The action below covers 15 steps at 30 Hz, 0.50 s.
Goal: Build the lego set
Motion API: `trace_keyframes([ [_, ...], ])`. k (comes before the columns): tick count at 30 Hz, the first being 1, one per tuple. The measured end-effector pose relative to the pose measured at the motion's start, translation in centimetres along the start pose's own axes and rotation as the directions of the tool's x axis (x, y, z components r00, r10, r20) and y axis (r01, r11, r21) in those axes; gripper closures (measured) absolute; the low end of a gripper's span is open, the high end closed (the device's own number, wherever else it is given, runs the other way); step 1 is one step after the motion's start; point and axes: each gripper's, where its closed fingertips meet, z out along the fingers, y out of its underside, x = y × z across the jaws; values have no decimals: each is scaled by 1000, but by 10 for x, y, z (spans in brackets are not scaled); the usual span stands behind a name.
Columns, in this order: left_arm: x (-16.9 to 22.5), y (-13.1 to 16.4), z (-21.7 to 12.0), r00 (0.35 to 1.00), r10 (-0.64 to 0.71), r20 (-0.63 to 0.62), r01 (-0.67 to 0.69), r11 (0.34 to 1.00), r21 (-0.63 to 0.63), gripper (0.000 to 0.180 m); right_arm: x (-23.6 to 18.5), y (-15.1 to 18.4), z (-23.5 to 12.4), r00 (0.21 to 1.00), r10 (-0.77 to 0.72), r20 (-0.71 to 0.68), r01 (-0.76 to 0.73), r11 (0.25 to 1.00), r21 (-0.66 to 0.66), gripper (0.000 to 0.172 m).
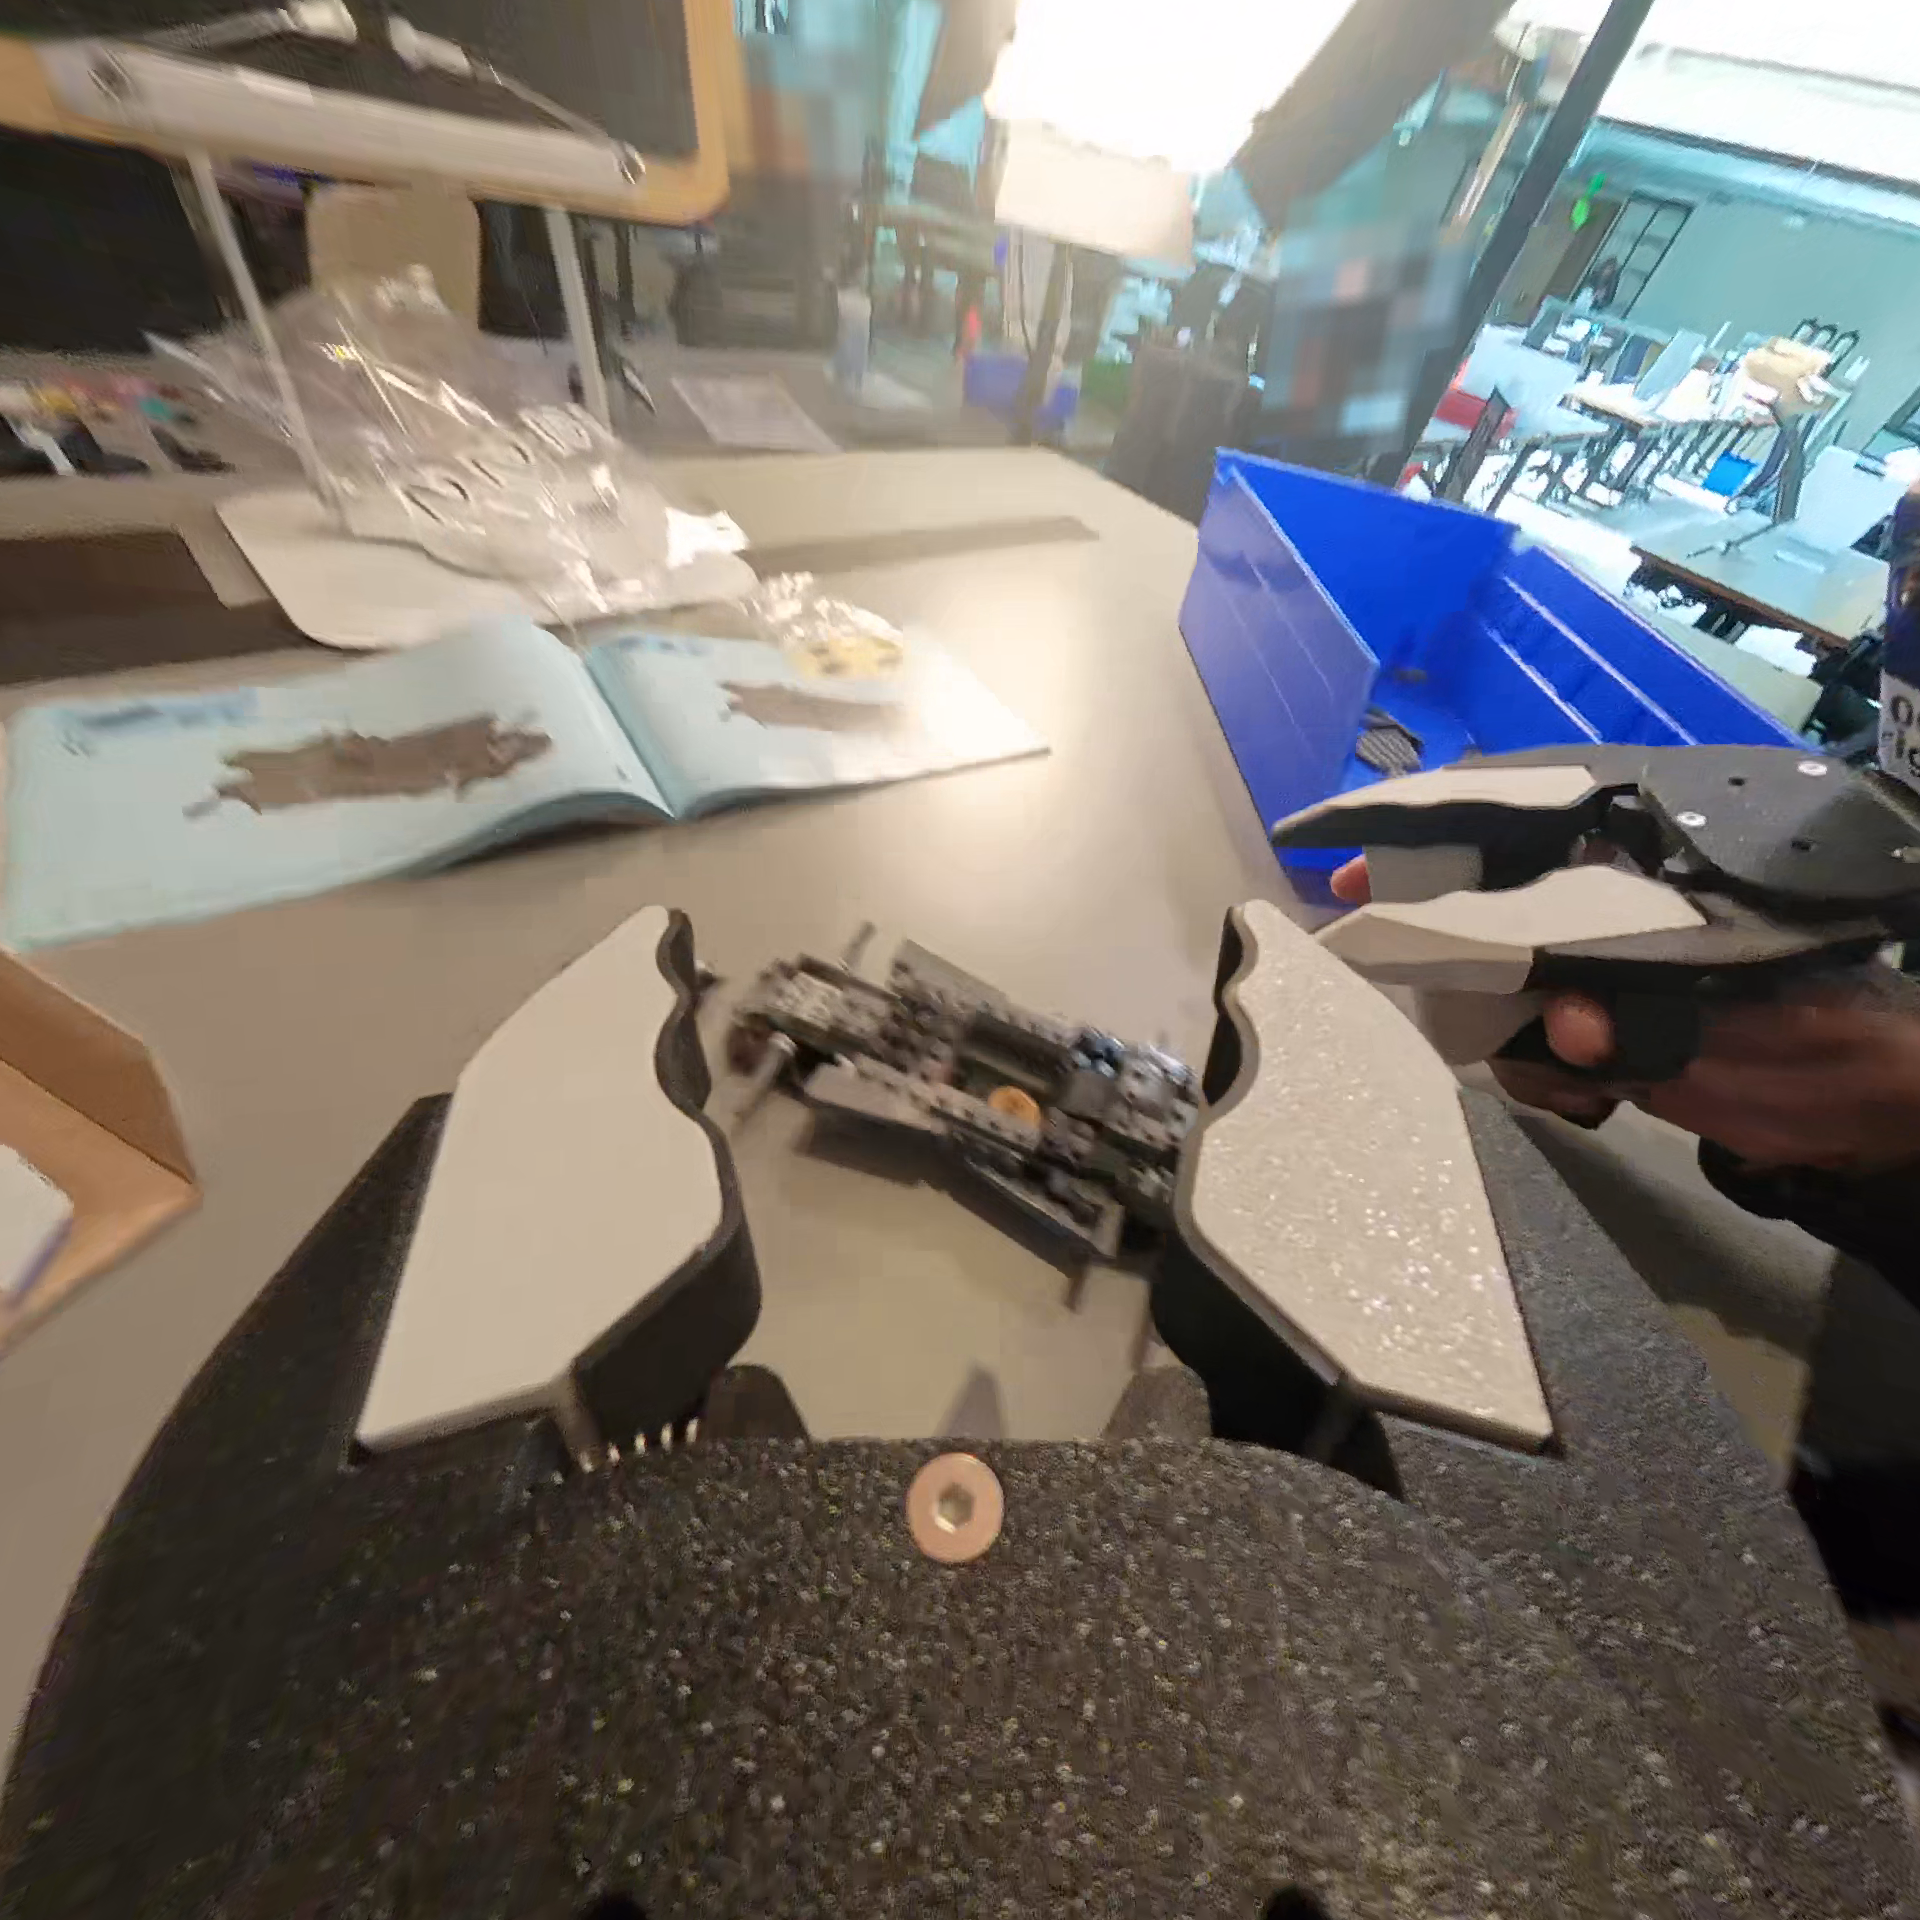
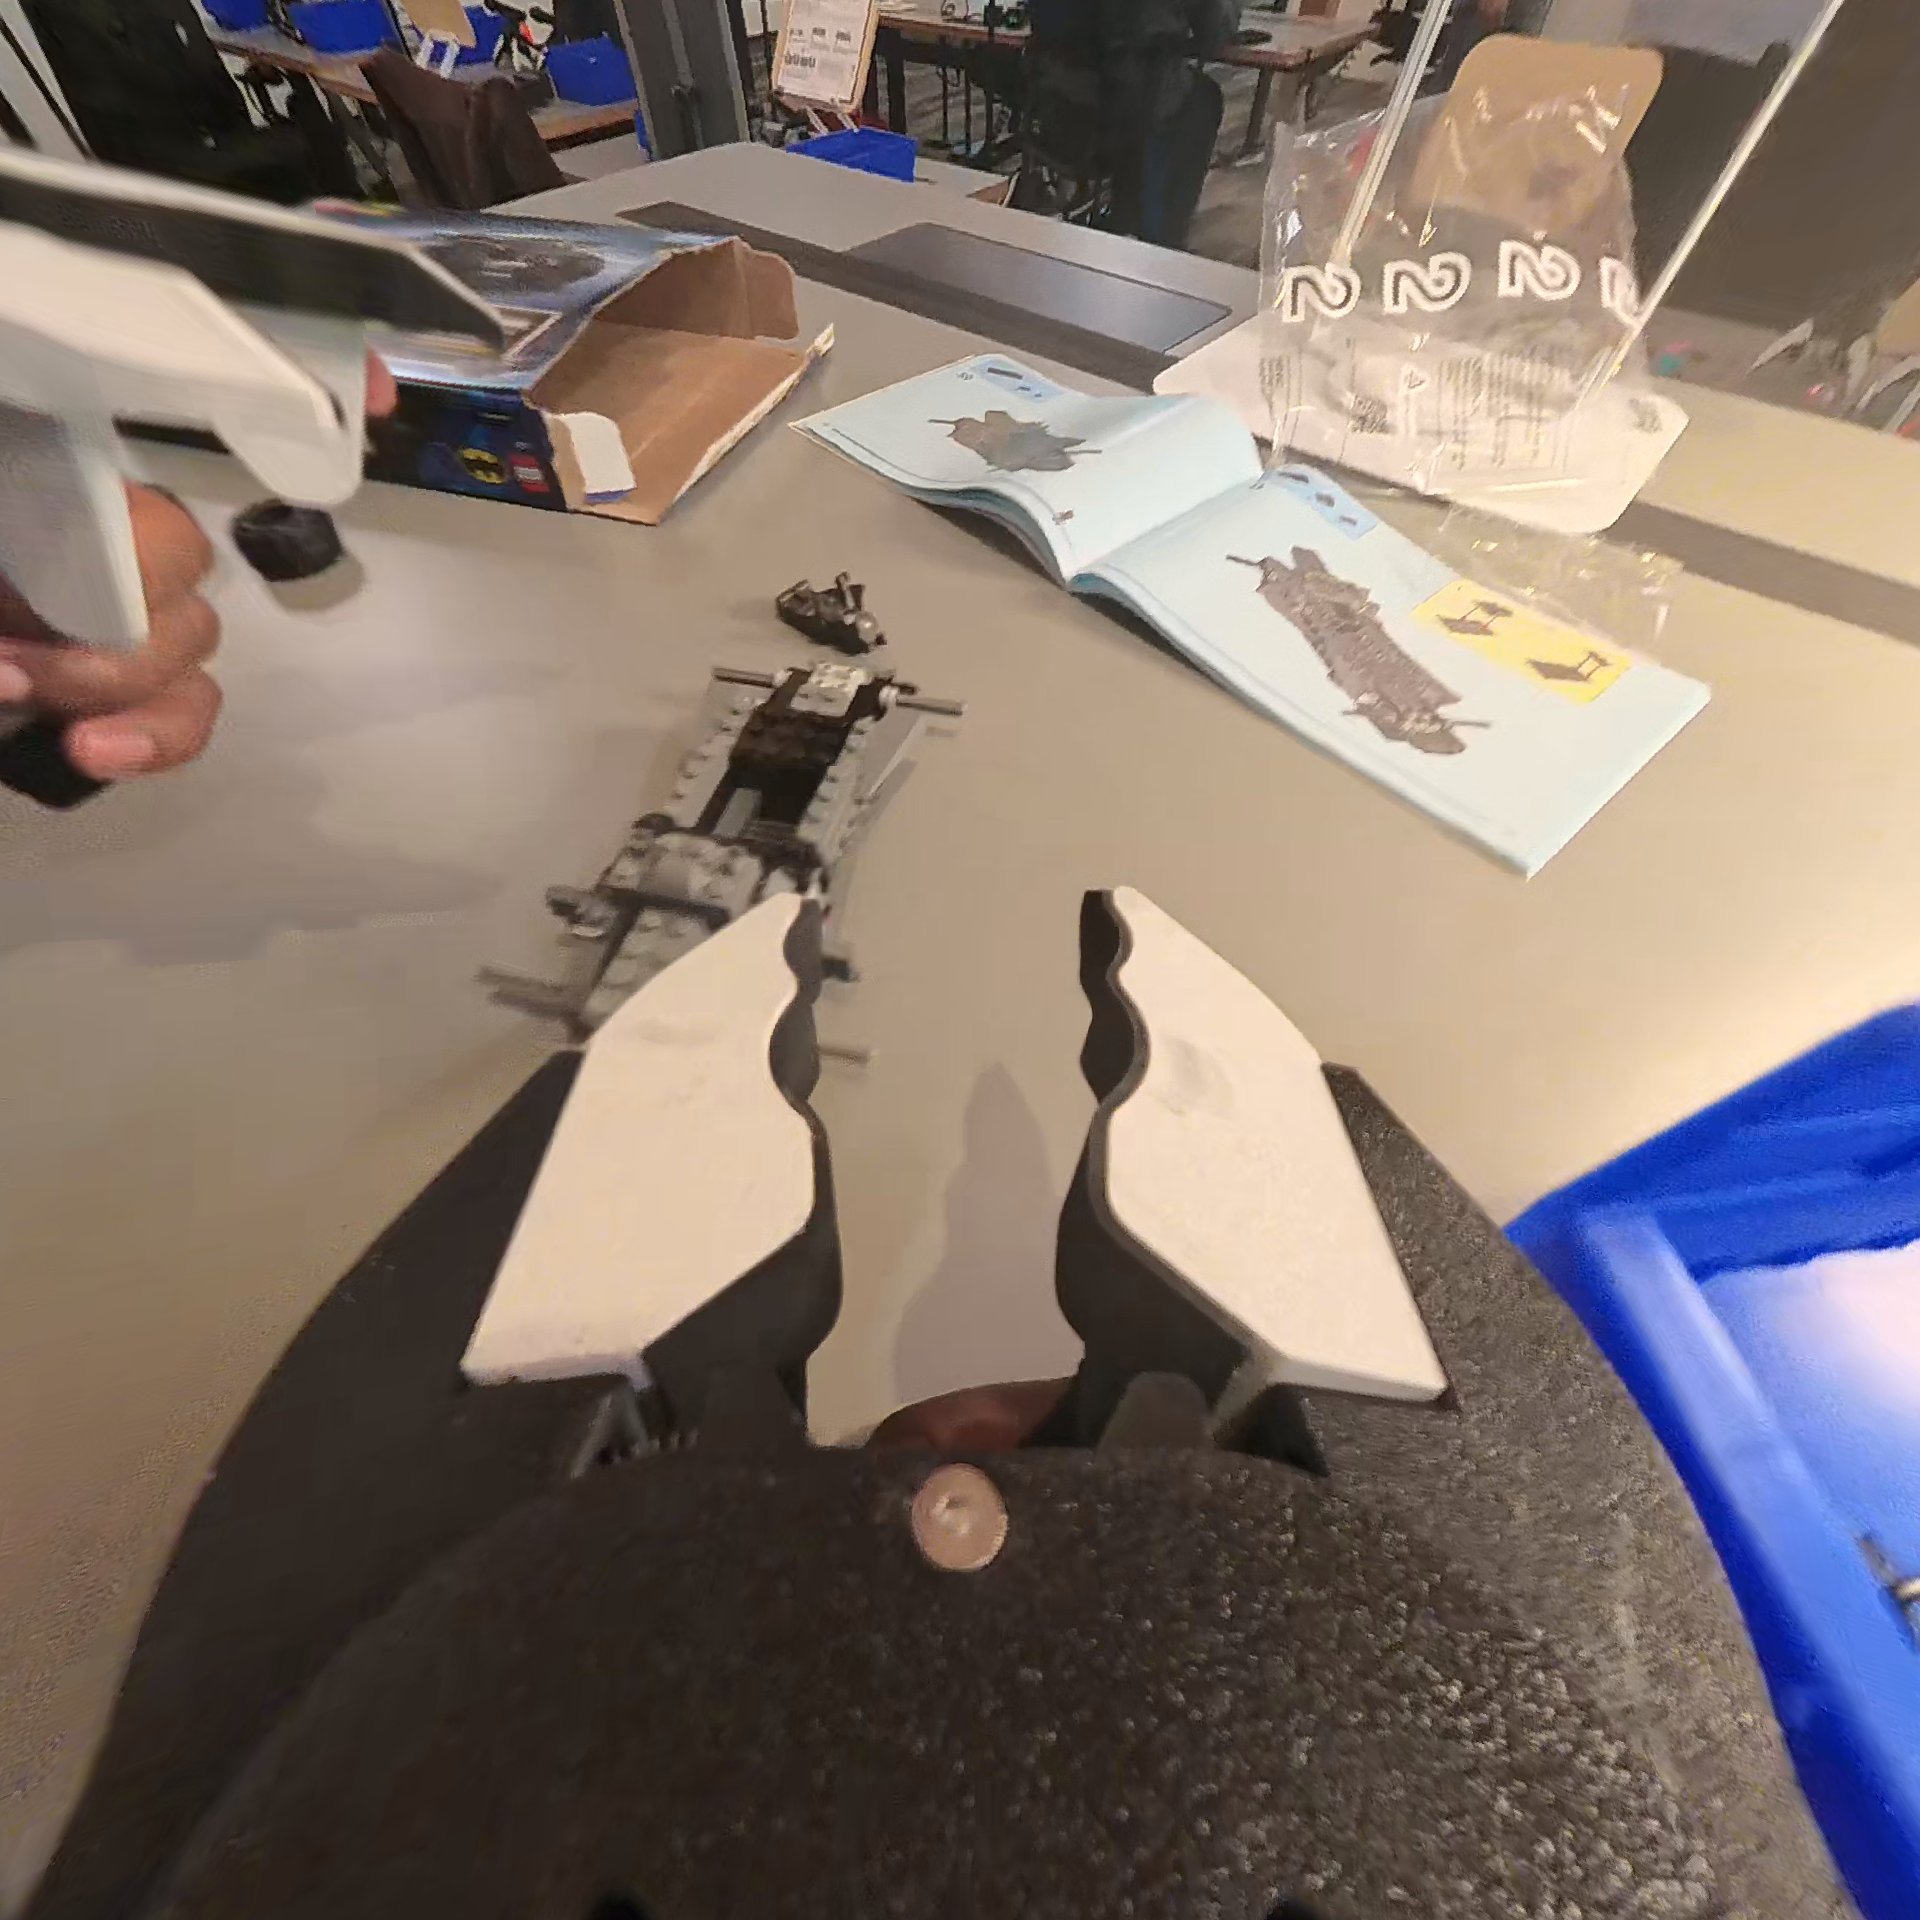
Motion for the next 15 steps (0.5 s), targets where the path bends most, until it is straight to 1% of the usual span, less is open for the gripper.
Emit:
trace_keyframes([
  [2,-25,-16,11,1000,25,6,-26,999,43,85,15,-10,17,998,-57,-26,58,998,18,124],
  [4,-50,-30,30,997,74,12,-75,995,65,85,29,-24,39,996,-81,-45,83,995,47,125],
  [7,-77,-48,72,988,156,7,-156,984,82,86,49,-49,77,998,-42,-50,47,993,104,125],
  [10,-85,-64,115,970,242,-34,-237,964,120,86,67,-66,113,998,-18,-67,28,988,153,125],
  [12,-89,-66,138,950,312,-22,-306,942,134,85,77,-71,129,997,7,-81,7,985,172,125],
  [14,-90,-58,152,945,325,-34,-319,940,123,88,83,-75,132,997,25,-77,-10,982,190,125],
  [15,-93,-53,158,941,339,-20,-335,936,111,91,86,-74,131,996,22,-87,-5,982,188,128],
])
